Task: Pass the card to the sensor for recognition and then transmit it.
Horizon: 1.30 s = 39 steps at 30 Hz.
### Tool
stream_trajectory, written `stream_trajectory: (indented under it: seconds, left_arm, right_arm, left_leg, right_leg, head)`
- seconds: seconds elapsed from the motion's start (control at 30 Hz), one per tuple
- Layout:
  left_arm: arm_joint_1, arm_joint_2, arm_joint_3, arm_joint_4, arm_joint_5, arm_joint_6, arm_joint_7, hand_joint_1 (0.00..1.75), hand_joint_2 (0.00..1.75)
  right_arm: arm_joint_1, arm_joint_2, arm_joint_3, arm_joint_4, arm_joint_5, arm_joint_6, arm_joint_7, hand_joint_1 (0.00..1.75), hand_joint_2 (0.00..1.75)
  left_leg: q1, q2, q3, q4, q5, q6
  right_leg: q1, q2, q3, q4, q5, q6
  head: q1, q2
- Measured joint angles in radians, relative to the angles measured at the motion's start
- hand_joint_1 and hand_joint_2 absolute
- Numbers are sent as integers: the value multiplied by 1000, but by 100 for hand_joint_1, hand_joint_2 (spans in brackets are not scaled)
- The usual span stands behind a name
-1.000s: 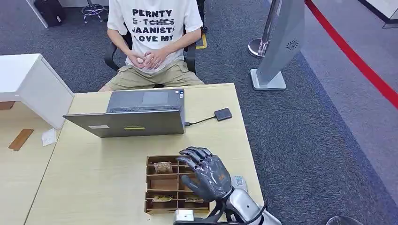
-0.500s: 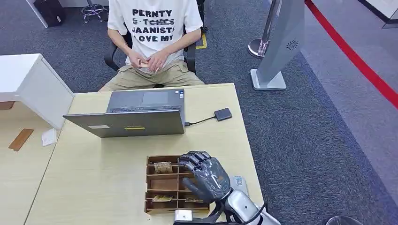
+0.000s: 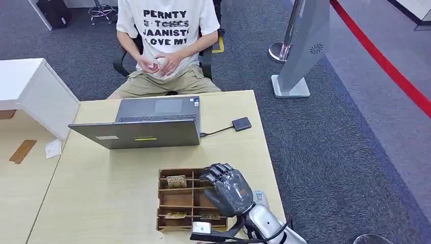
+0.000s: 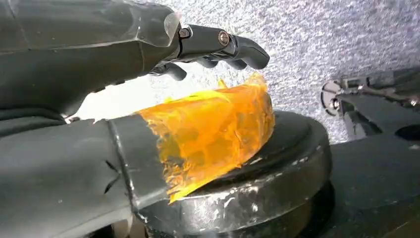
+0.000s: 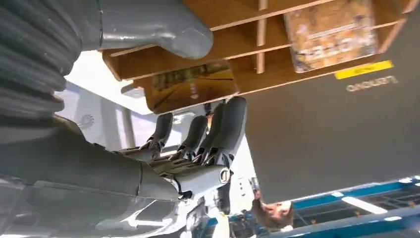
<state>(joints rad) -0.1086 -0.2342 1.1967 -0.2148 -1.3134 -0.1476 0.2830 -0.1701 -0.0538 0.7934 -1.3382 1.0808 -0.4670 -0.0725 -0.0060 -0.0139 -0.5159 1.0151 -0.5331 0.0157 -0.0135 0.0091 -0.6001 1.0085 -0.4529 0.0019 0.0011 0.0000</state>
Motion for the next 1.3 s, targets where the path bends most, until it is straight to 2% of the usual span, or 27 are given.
stream_trajectory:
  seconds: [0.07, 0.33, 0.37, 0.43, 0.5, 0.63, 0.67, 0.73, 0.77, 0.83, 0.87, 0.9, 1.03, 1.13, 1.3]
  left_arm:
    - [1, -2, 0, 0, 11, 4, -11, 0, 0]
    - [11, -5, 1, 0, 51, -21, -89, 0, 0]
    - [15, -4, 2, 0, 57, -27, -105, 0, 0]
    - [22, -2, 2, 0, 63, -38, -123, 0, 0]
    - [30, 0, 3, -1, 73, -51, -146, 0, 0]
    - [50, 5, 10, -8, 88, -80, -189, 0, 0]
    - [54, 5, 10, -11, 90, -82, -192, 0, 0]
    - [61, 7, 11, -13, 90, -84, -195, 0, 0]
    - [62, 7, 12, -15, 73, -82, -174, 0, 0]
    - [49, 7, 5, -15, 14, -53, -61, 0, 0]
    - [40, 6, 1, -15, 3, -41, -16, 0, 0]
    - [32, 5, -1, -14, 0, -33, -1, 0, 0]
    - [13, 3, -2, -14, -2, -18, 12, 0, 0]
    - [9, 3, -3, -14, -2, -18, 12, 0, 0]
    - [7, 3, -7, -14, -2, -18, 11, 0, 0]
  right_arm:
    - [5, 0, -17, 2, 14, -10, 9, 84, 175]
    - [51, 0, -98, -7, 69, -30, 32, 86, 175]
    - [60, 0, -111, -11, 74, -35, 36, 94, 175]
    - [77, 0, -131, -18, 82, -43, 41, 96, 175]
    - [94, -1, -149, -26, 87, -47, 42, 108, 175]
    - [130, -8, -185, -37, 94, -59, 48, 108, 175]
    - [137, -10, -191, -40, 95, -59, 48, 119, 175]
    - [147, -12, -201, -43, 95, -59, 47, 108, 175]
    - [147, -12, -203, -43, 82, -52, 24, 106, 175]
    - [118, -11, -183, -38, 42, -3, -41, 87, 175]
    - [99, -7, -169, -33, 35, 10, -52, 87, 175]
    - [83, -1, -157, -29, 28, 18, -52, 84, 175]
    - [51, 10, -127, -18, 16, 25, -45, 84, 175]
    - [43, 10, -115, -17, 9, 26, -40, 72, 175]
    - [32, 10, -101, -16, -2, 27, -30, 73, 175]
  left_leg:
    - [0, 0, 0, 0, 0, 0]
    - [0, 0, 0, 0, 0, 0]
    - [0, 0, 0, 0, 0, 0]
    - [0, 0, 0, 0, 0, 0]
    - [0, 0, 0, 0, 0, 0]
    - [0, 0, 0, 0, 0, 0]
    - [0, 0, 0, 0, 0, 0]
    - [0, 0, 0, 0, 0, 0]
    - [0, 0, 0, 0, 0, 0]
    - [0, 1, 0, 0, 0, 0]
    - [0, 1, 0, 0, 0, 0]
    - [0, 1, 1, 0, 0, 0]
    - [0, 0, 1, 0, 1, -1]
    - [0, 0, 1, 0, 1, -1]
    - [0, 0, 1, 0, 1, -1]
  right_leg:
    - [0, 0, 0, 0, 0, 0]
    - [0, 0, 0, 0, 0, 0]
    - [0, 0, 0, 0, 0, 0]
    - [0, 0, 0, 0, 0, 0]
    - [0, 0, 0, 0, 0, 0]
    - [0, 0, 0, 0, 0, 0]
    - [0, 0, 0, 0, 0, 0]
    - [0, 0, 0, 0, 0, 0]
    - [0, 0, 0, 0, 0, 0]
    - [0, 1, 0, 0, 0, 0]
    - [0, 1, 0, 0, 1, -1]
    - [0, 1, 0, 0, 1, -1]
    - [0, -1, 1, 0, 1, -1]
    - [0, -1, 1, 0, 1, -1]
    - [0, -1, 1, 0, 1, -1]
  head:
    - [0, 0]
    - [0, 0]
    - [0, 0]
    - [0, 0]
    - [0, 0]
    - [0, 0]
    - [0, 0]
    - [0, 0]
    - [0, 0]
    - [0, 0]
    - [0, 0]
    - [0, 0]
    - [0, 0]
    - [0, 0]
    - [0, 0]
